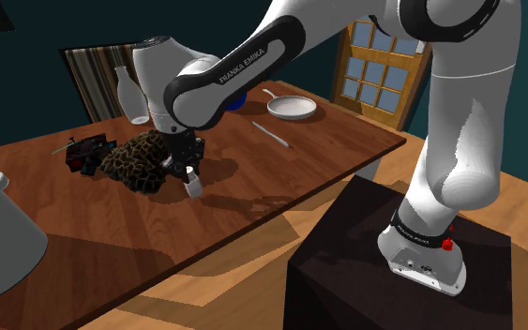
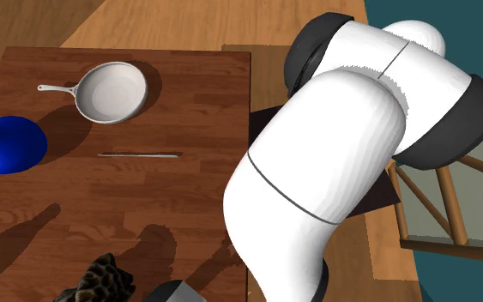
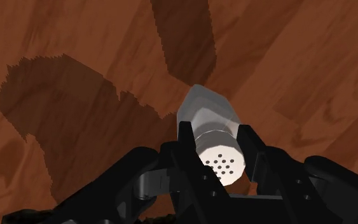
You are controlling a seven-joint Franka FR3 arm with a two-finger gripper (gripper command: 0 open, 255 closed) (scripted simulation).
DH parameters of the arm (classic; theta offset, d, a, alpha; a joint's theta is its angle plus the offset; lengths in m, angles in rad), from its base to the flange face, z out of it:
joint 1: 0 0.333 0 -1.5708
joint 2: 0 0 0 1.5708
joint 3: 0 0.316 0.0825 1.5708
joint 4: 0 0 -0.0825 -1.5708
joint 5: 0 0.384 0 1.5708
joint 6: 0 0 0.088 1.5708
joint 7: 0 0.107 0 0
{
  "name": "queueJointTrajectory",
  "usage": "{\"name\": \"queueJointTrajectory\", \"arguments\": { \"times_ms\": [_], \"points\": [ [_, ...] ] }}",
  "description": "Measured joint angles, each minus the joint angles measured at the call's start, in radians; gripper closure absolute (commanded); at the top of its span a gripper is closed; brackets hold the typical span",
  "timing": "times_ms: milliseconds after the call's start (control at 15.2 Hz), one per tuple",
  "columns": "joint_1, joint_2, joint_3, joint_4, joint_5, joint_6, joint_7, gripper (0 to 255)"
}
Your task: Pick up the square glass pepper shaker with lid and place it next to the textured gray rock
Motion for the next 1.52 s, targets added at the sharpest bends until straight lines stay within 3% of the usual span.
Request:
{"name": "queueJointTrajectory", "arguments": {
  "times_ms": [462,528,924,1254,1518],
  "points": [
    [0.003,0.010,-0.001,-0.009,-0.006,0.019,0.007,255],
    [0.003,0.010,-0.001,-0.009,-0.006,0.019,0.007,0],
    [0.003,0.010,-0.001,-0.010,-0.006,0.019,0.007,0],
    [0.000,-0.038,0.009,0.042,0.020,-0.075,-0.011,0],
    [0.000,-0.043,0.010,0.048,0.023,-0.087,-0.012,0]
  ]
}}
